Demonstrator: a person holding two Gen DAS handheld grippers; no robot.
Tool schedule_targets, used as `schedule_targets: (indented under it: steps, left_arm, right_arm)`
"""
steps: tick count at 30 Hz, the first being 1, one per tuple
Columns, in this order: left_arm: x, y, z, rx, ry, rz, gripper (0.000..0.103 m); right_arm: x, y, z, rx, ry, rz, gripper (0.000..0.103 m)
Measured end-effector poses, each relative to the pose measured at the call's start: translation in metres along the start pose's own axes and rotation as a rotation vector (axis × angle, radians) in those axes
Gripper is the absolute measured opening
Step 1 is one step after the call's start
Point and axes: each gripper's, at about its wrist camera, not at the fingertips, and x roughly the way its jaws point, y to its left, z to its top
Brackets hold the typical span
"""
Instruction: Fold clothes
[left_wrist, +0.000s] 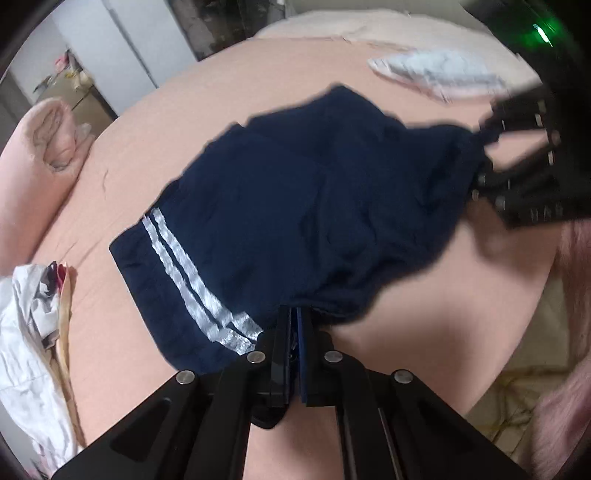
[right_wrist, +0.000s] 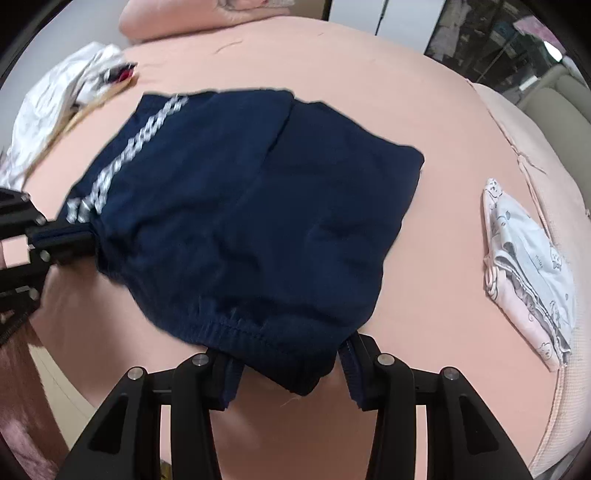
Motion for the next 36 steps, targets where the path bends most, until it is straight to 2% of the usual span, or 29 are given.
schedule_targets:
  steps: [2, 5, 7, 9, 11, 14, 17, 19, 24, 26, 30, 31, 32, 33, 36]
  left_arm:
    - [-0.007, 0.012, 0.005, -0.081, -0.034, -0.005, 0.002]
    - [-0.01, 0.037, 0.007, -0.203, -0.066, 0.044, 0.002]
    - [-0.01, 0.057, 0.004, -0.313, -0.064, 0.028, 0.002]
    - [-0.012, 0.069, 0.0, -0.349, -0.085, 0.063, 0.002]
    - [-0.013, 0.074, -0.005, -0.334, -0.078, 0.099, 0.003]
    - [-0.006, 0.072, -0.016, -0.272, -0.008, 0.047, 0.003]
    - [-0.008, 0.065, -0.028, -0.221, 0.018, -0.012, 0.004]
    - [-0.003, 0.058, -0.032, -0.199, 0.036, -0.013, 0.004]
    - [0.008, 0.041, -0.024, -0.131, 0.058, -0.011, 0.008]
    - [0.011, 0.037, -0.02, -0.104, 0.062, 0.029, 0.013]
    - [0.006, 0.047, -0.015, -0.176, 0.025, 0.031, 0.021]
    - [0.005, 0.05, -0.016, -0.194, 0.023, 0.017, 0.029]
    - [0.004, 0.053, -0.018, -0.211, 0.02, 0.0, 0.043]
    - [0.002, 0.053, -0.022, -0.22, 0.016, -0.021, 0.048]
    - [0.002, 0.046, -0.028, -0.173, -0.014, -0.008, 0.049]
  right_arm:
    - [-0.005, -0.006, 0.006, 0.031, -0.019, 0.015, 0.045]
    - [-0.018, -0.019, 0.011, 0.1, -0.071, 0.051, 0.045]
    - [-0.021, -0.024, 0.012, 0.136, -0.078, 0.053, 0.045]
    - [-0.02, -0.029, 0.014, 0.156, -0.075, 0.046, 0.045]
    - [-0.014, -0.023, 0.018, 0.165, -0.071, 0.046, 0.045]
    - [0.003, -0.012, 0.019, 0.136, -0.013, 0.049, 0.045]
    - [0.016, -0.006, 0.006, 0.131, 0.03, 0.066, 0.045]
    - [0.025, -0.003, -0.003, 0.129, 0.057, 0.077, 0.045]
    - [0.02, -0.008, 0.001, 0.217, 0.013, 0.132, 0.045]
    - [0.009, -0.009, 0.003, 0.236, -0.044, 0.141, 0.044]
    - [-0.011, -0.01, 0.005, 0.218, -0.104, 0.111, 0.033]
    - [-0.016, -0.011, 0.003, 0.225, -0.115, 0.099, 0.029]
    - [-0.022, -0.012, 0.001, 0.233, -0.129, 0.083, 0.026]
    - [-0.027, -0.013, -0.001, 0.241, -0.144, 0.068, 0.021]
    - [-0.028, -0.02, -0.006, 0.255, -0.15, 0.09, 0.019]
